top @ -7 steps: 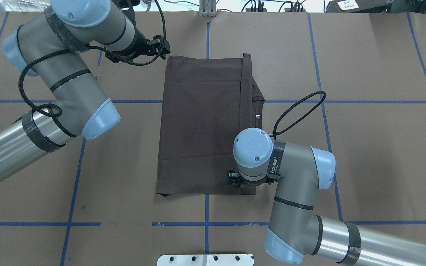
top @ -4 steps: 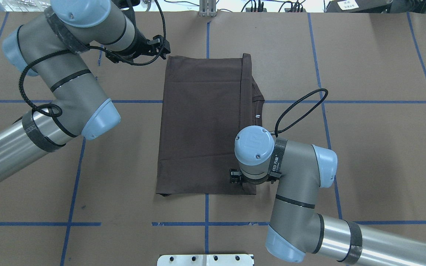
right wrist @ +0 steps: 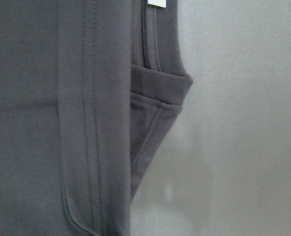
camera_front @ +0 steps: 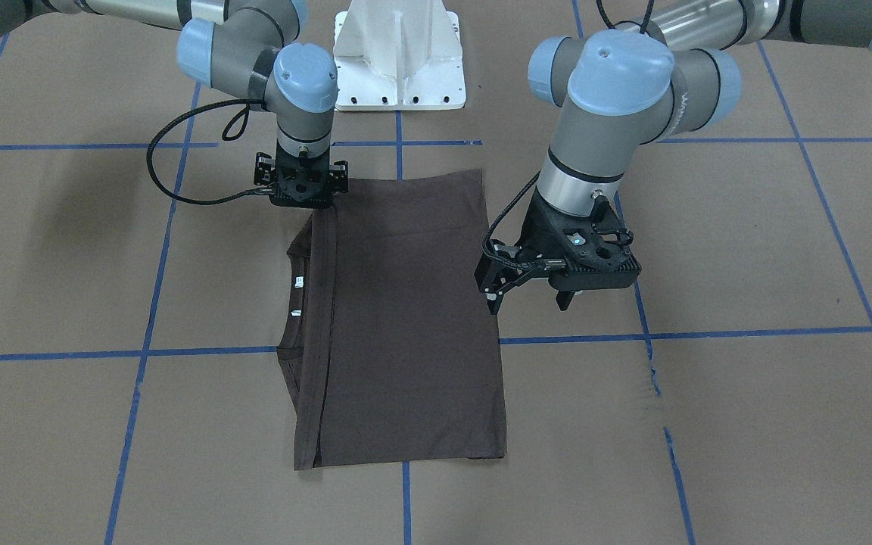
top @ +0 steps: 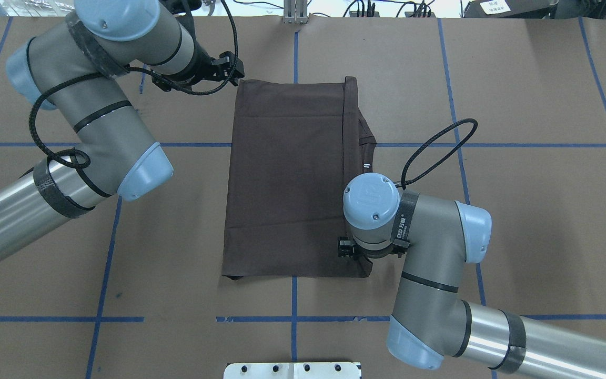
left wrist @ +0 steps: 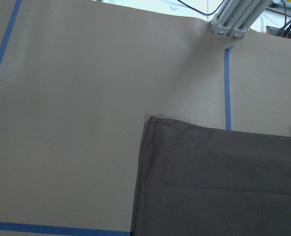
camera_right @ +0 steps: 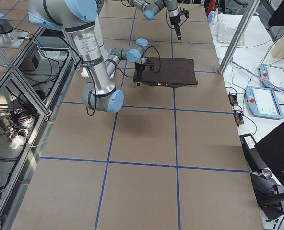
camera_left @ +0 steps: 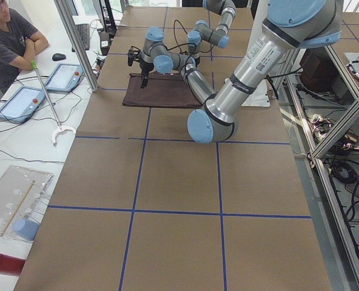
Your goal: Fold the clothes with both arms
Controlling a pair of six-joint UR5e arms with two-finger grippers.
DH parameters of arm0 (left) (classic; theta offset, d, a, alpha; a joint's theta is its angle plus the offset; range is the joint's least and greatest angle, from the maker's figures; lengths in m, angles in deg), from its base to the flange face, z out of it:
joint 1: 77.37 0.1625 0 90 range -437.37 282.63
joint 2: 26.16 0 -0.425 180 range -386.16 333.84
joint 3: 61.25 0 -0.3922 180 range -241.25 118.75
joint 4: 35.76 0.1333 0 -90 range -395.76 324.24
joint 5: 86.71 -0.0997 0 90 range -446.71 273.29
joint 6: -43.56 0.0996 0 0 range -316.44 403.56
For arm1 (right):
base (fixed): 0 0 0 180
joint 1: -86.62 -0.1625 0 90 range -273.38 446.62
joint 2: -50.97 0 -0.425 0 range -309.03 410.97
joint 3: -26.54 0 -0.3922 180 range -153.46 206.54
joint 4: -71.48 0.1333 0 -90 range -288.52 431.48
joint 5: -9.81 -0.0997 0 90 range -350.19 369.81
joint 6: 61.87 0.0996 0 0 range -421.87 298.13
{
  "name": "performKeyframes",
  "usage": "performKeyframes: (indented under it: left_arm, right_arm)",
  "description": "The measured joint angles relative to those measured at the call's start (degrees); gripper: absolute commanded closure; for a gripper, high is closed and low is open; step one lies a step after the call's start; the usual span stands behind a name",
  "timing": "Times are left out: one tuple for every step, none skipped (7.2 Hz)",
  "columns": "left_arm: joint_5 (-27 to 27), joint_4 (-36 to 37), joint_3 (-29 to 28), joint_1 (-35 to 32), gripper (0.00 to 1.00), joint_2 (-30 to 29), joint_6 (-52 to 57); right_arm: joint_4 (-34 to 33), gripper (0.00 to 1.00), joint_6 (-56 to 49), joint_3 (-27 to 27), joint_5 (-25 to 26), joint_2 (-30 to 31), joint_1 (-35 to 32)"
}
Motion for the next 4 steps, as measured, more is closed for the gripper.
performKeyframes:
  left_arm:
    - [0.00,-0.03,-0.03,0.03,0.00,-0.01,-0.02]
    - [0.00,-0.27,-0.11,0.04,0.00,-0.03,-0.06]
    - [0.00,-0.67,-0.21,0.05,0.00,-0.02,-0.08]
    - [0.00,-0.86,-0.29,0.05,0.00,0.01,-0.05]
  right_arm:
    - [-1.09,0.00,-0.56,-1.37,0.12,1.22,-0.13]
    - [-1.55,0.00,-0.79,-2.59,0.37,2.90,-0.17]
    - [-1.72,0.00,-0.90,-3.61,0.58,4.48,-0.31]
    - [-1.73,0.00,-1.05,-4.90,0.59,5.19,-0.65]
